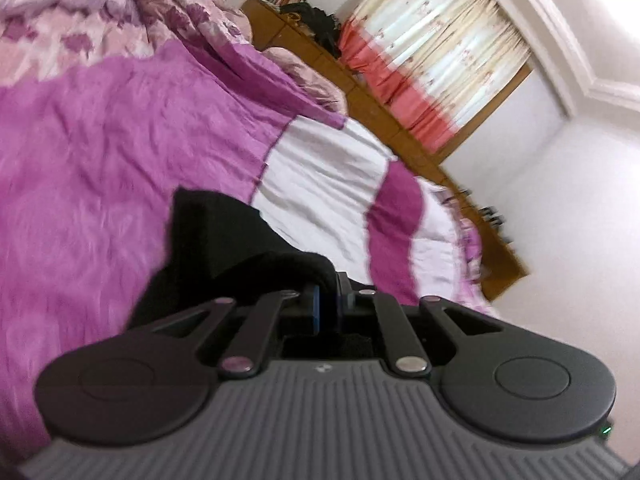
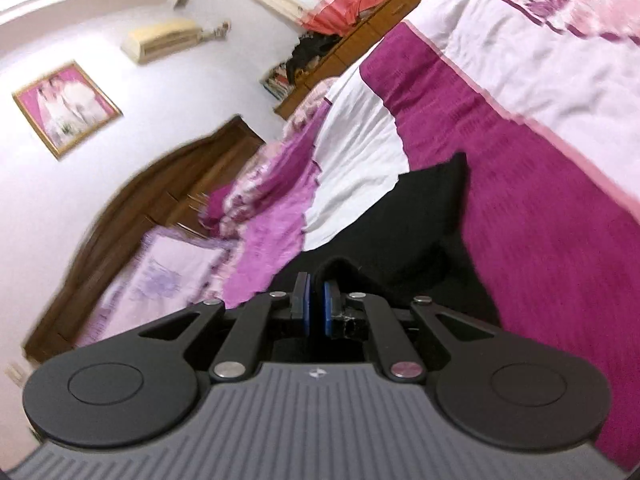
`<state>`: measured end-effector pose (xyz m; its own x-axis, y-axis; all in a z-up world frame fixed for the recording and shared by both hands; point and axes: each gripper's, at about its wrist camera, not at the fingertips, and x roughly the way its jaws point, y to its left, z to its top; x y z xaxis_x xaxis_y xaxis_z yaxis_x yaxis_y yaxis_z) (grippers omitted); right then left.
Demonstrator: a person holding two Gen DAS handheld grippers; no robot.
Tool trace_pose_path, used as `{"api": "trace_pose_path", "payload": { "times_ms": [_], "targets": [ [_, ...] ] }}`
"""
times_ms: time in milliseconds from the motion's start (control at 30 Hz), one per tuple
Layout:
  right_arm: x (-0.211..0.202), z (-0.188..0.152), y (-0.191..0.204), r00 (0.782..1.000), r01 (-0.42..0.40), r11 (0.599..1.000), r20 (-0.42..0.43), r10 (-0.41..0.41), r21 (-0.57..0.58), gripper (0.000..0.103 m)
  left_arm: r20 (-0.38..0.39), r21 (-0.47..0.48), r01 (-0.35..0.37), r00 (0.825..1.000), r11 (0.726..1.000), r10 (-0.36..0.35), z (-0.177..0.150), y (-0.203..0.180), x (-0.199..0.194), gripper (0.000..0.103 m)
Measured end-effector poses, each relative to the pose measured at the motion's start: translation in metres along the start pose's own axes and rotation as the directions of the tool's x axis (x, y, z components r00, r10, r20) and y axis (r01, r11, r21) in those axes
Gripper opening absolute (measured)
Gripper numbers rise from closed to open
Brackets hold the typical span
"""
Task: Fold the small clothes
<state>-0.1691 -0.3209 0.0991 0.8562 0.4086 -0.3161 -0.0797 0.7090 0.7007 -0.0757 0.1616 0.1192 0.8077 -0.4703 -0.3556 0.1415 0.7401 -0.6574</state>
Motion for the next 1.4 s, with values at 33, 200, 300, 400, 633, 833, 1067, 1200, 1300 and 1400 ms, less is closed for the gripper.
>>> {"api": "trace_pose_path", "payload": {
  "times_ms": [33,200,300,400,633,833,1067,1200,1300,1400],
  "targets": [
    [0.014,0.011,-0.003,1.000,0.021,1.000,-0.017,-0.021,-0.011,0.006,-0.008,0.003,-0.022,1.000,1.000,0.022,0.004,-0.001,0.012,0.009],
    [0.083,0.060,-0.014,0.994,0.100,0.990,-0.034,-0.104,-0.101,0.006,0.003,0.079,-0.089,0.996,0.993,0.089,0.021,-0.001,0.074,0.009],
    [0.131,0.080,-0.010,0.990,0.122,0.976,-0.053,-0.133,-0.178,0.006,0.012,0.116,-0.130,0.992,0.985,0.129,0.033,0.005,0.116,0.009],
    [0.182,0.096,-0.008,0.981,0.151,0.951,-0.078,-0.178,-0.270,0.006,-0.016,0.108,-0.187,0.982,0.976,0.190,0.050,0.015,0.166,0.009],
    [0.265,0.128,-0.033,0.956,0.232,0.923,-0.104,-0.276,-0.308,0.005,-0.024,0.067,-0.308,0.950,0.949,0.310,0.049,0.034,0.233,0.009],
    [0.290,0.132,-0.060,0.944,0.258,0.933,-0.140,-0.298,-0.252,0.006,0.006,0.050,-0.290,0.957,0.956,0.290,0.042,0.044,0.239,0.016],
    [0.271,0.138,-0.054,0.948,0.274,0.946,-0.116,-0.296,-0.176,0.070,0.106,0.207,-0.228,0.972,0.951,0.210,0.053,0.017,0.181,0.079],
    [0.228,0.120,-0.022,0.928,0.345,0.878,-0.020,-0.372,-0.333,0.086,-0.026,0.253,-0.350,0.930,0.902,0.368,0.035,0.015,0.177,0.079],
    [0.200,0.087,-0.015,0.880,0.427,0.803,-0.011,-0.474,-0.415,0.086,-0.097,0.338,-0.453,0.855,0.825,0.509,0.013,0.025,0.184,0.078],
    [0.184,0.041,-0.019,0.808,0.492,0.695,-0.021,-0.588,-0.524,0.086,-0.162,0.219,-0.450,0.858,0.866,0.487,0.002,0.054,0.163,0.078]
  ]
}}
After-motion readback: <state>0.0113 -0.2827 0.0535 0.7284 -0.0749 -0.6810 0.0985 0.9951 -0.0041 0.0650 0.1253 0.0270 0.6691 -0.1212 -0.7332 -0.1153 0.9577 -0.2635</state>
